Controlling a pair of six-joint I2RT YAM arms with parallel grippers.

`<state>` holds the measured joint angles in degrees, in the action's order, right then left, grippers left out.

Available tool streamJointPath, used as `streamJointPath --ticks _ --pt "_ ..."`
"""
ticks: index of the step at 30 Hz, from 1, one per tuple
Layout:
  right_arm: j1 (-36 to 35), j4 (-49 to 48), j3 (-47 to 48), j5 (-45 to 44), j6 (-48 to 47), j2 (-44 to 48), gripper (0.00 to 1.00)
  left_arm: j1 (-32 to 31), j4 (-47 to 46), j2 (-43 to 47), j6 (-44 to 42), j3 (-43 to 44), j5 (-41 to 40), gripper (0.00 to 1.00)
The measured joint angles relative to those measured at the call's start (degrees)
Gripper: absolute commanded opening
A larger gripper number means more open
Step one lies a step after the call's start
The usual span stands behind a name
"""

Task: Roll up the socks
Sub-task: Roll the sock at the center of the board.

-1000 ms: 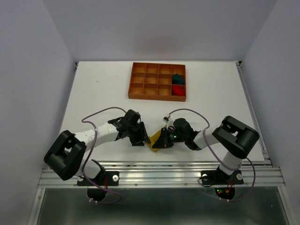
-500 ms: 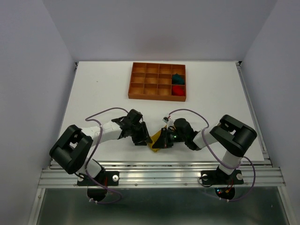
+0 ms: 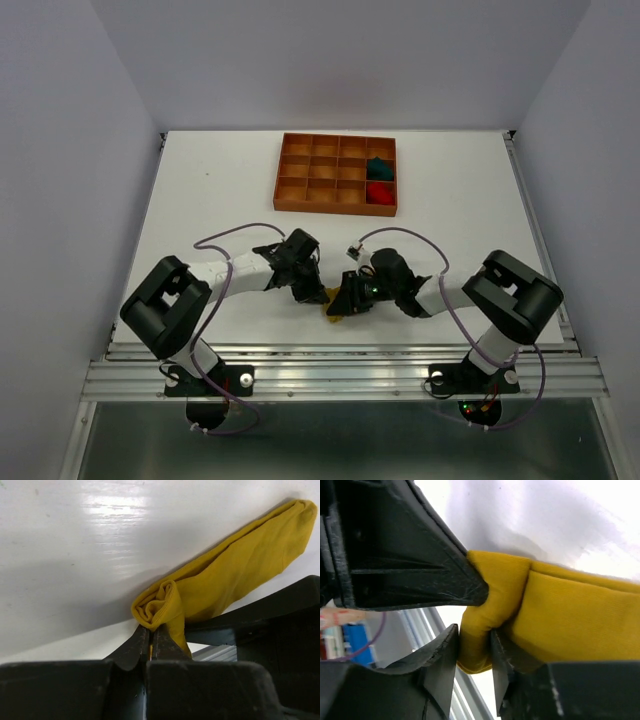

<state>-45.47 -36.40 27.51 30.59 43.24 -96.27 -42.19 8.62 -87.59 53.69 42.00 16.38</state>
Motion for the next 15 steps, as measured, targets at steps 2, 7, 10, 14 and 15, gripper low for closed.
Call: streamJointPath --ticks 2,7,10,14,15 --pt "0.0 3.6 0.5 -0.7 -2.1 2.1 0.50 -1.4 1.3 -1.4 0.4 2.2 -1.8 0.00" --pt "-0.4 16.2 2.4 -5.1 -9.6 10.8 0.60 -3.6 2.8 -3.5 1.3 5.3 -5.1 0.00" --pt "-1.2 21.8 4.0 -9.3 -13.4 15.4 0.60 -4.3 4.1 -3.5 2.2 5.9 -6.5 0.00" --pt "-3.7 26.2 5.7 -15.4 -17.3 19.3 0.61 -4.9 5.8 -3.5 2.9 6.6 -8.0 0.00" --pt "-4.9 27.1 5.9 -16.8 -18.1 19.9 0.60 -5.0 6.5 -3.5 3.0 6.9 -8.3 0.00"
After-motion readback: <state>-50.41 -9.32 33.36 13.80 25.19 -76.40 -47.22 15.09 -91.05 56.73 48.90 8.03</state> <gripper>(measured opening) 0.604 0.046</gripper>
